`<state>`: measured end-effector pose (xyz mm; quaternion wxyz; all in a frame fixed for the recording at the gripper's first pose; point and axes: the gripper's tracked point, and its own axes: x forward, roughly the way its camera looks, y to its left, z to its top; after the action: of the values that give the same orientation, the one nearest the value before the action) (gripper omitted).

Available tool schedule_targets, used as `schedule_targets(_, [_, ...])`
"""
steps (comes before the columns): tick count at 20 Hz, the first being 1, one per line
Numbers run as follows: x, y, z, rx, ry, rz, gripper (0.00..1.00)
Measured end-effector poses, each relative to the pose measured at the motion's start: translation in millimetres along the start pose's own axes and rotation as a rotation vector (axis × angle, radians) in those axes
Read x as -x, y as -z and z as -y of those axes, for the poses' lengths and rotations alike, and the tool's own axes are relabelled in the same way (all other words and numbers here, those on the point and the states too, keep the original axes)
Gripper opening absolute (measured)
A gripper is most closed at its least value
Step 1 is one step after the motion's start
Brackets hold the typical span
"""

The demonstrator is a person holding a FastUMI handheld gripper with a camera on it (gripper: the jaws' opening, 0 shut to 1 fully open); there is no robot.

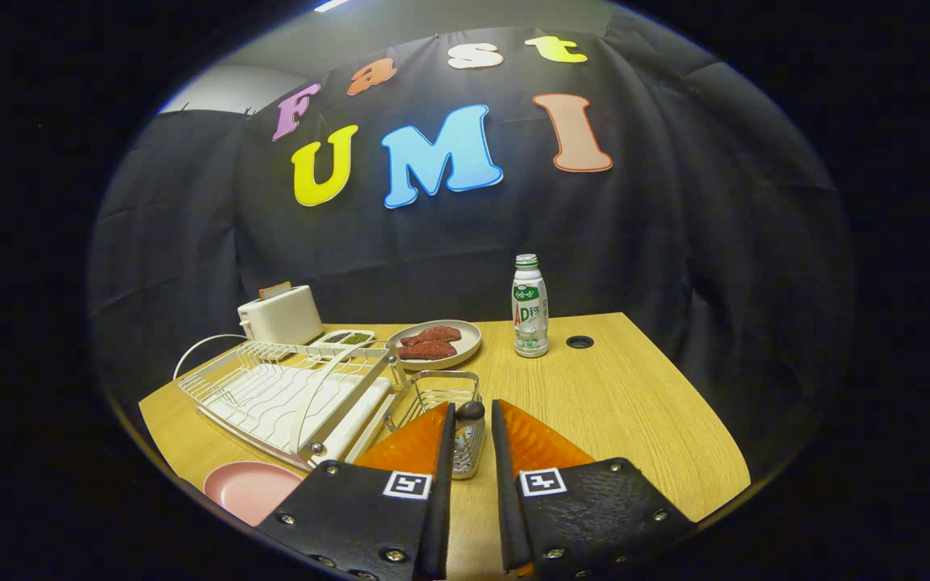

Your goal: Take the plate from the dish rack, then take the spoon from the basket and place it into the plate.

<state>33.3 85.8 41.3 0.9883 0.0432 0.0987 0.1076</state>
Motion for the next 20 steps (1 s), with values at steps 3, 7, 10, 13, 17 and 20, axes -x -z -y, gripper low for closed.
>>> schedule_targets(3, [-10.0, -3.7, -4.1, -0.024, -0.024, 0.016, 0.26])
schedule_targets(7, [-22.9, -3.8, -7.1, -0.065, -0.037, 0.032, 0.27])
schedule_targets(10, [-29.2, -6.2, -4.4, -0.066, -0.01, 0.053, 0.26])
schedule_targets(13, [-30.2, -2.9, -8.0, -0.045, 0.023, 0.032, 0.18])
schedule_targets(17, [-30.8, -8.3, -11.1, -0.104, 0.059, -0.019, 0.07])
schedule_targets(20, [-33.0, -15.1, -12.1, -0.103, 0.054, -0.053, 0.07])
